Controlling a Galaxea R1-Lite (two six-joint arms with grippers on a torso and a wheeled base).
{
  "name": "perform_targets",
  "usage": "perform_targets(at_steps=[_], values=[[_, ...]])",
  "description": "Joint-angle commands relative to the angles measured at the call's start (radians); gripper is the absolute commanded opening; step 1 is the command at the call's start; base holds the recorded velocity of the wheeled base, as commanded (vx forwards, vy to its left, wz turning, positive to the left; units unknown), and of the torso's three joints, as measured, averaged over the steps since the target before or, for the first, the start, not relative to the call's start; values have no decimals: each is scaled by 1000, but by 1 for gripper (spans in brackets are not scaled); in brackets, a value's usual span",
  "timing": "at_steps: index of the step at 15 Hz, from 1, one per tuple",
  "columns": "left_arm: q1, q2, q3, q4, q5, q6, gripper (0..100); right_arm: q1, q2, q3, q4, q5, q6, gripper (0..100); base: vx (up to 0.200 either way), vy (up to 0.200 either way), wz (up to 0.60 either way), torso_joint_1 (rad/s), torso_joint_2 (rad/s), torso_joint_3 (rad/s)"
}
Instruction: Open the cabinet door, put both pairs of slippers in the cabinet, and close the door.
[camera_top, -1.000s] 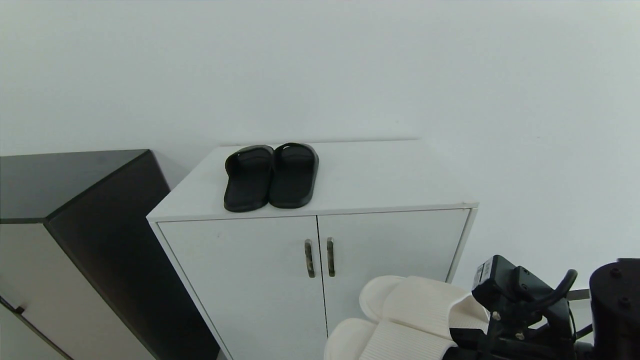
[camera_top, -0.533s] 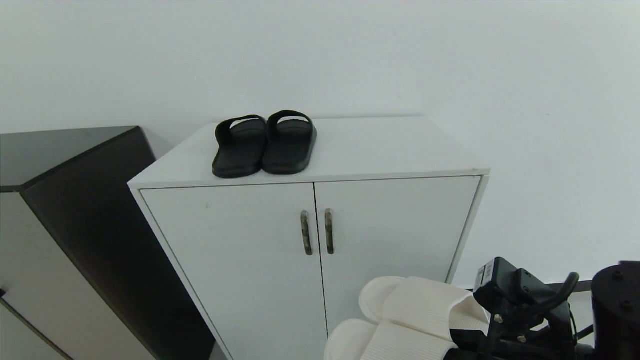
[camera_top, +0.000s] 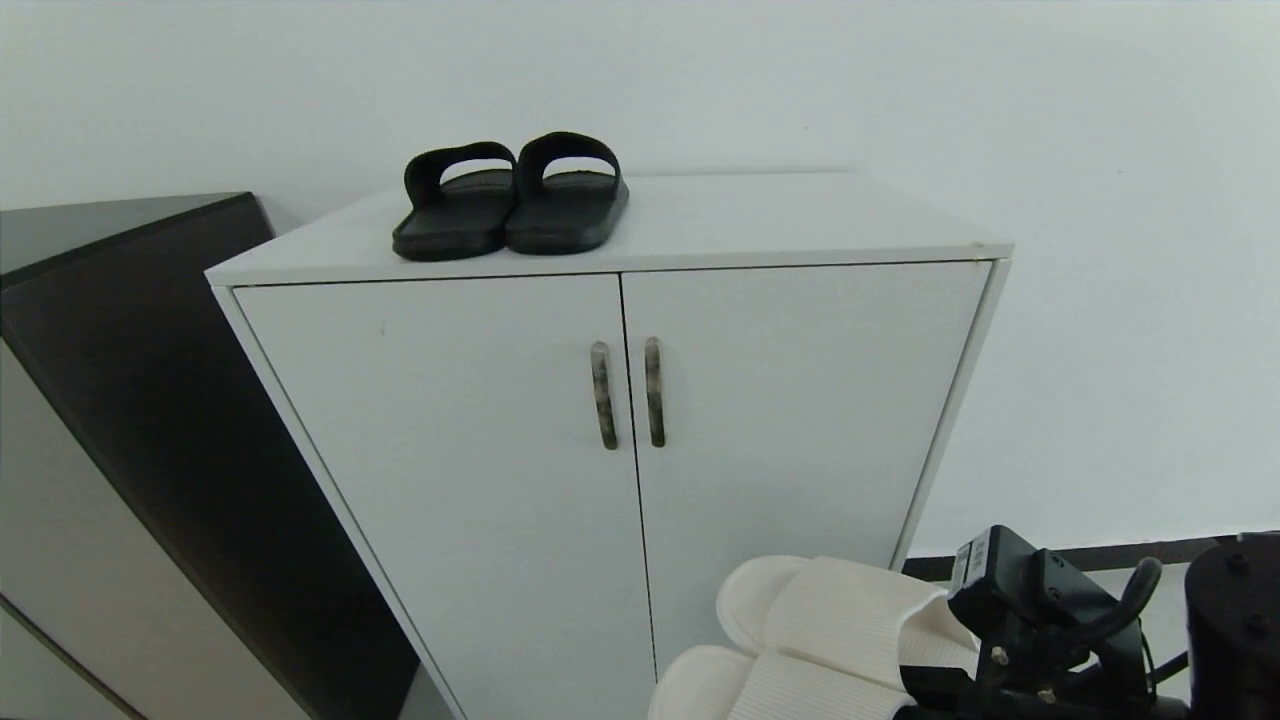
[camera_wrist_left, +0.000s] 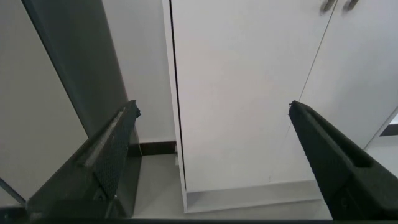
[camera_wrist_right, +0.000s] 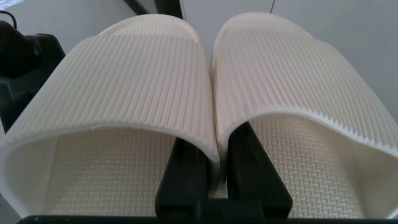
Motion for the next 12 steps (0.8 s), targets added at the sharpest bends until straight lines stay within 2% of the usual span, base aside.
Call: perform_targets(at_steps=[1, 4, 5, 6, 7, 9, 10, 11, 12], values=[[0, -1, 0, 0, 0, -1, 100, 1, 2, 3, -1, 0, 0, 0, 0, 0, 0, -85, 447, 364], [0, 6, -6, -5, 0, 1, 100, 21, 2, 9, -1, 0, -1, 0, 0, 0, 0, -46, 437, 393], [-2, 26, -51, -8, -1, -14, 100, 21, 2, 9, -1, 0, -1, 0, 0, 0, 0, -17, 398, 378], [-8, 98, -124, -8, -3, -62, 100, 21, 5, 9, -1, 0, -1, 0, 0, 0, 0, -7, 232, 222], [-15, 205, -178, -14, -12, -84, 100, 21, 11, 9, -1, 0, -1, 0, 0, 0, 0, -2, 134, 119], [-34, 345, -229, -75, -60, -85, 100, 21, 14, 12, -1, 0, -1, 0, 0, 0, 0, -2, 63, 49], [-46, 472, -247, -167, -112, -82, 100, 21, 14, 18, -1, 0, -1, 0, 0, 0, 0, 0, 0, 0], [-51, 521, -249, -201, -136, -74, 100, 21, 16, 18, -1, 0, 0, 0, 0, 0, 0, 0, 0, 0], [-84, 668, -259, -299, -178, -41, 100, 21, 21, 18, -1, 0, 0, 0, 0, 0, 0, 0, 0, 0]])
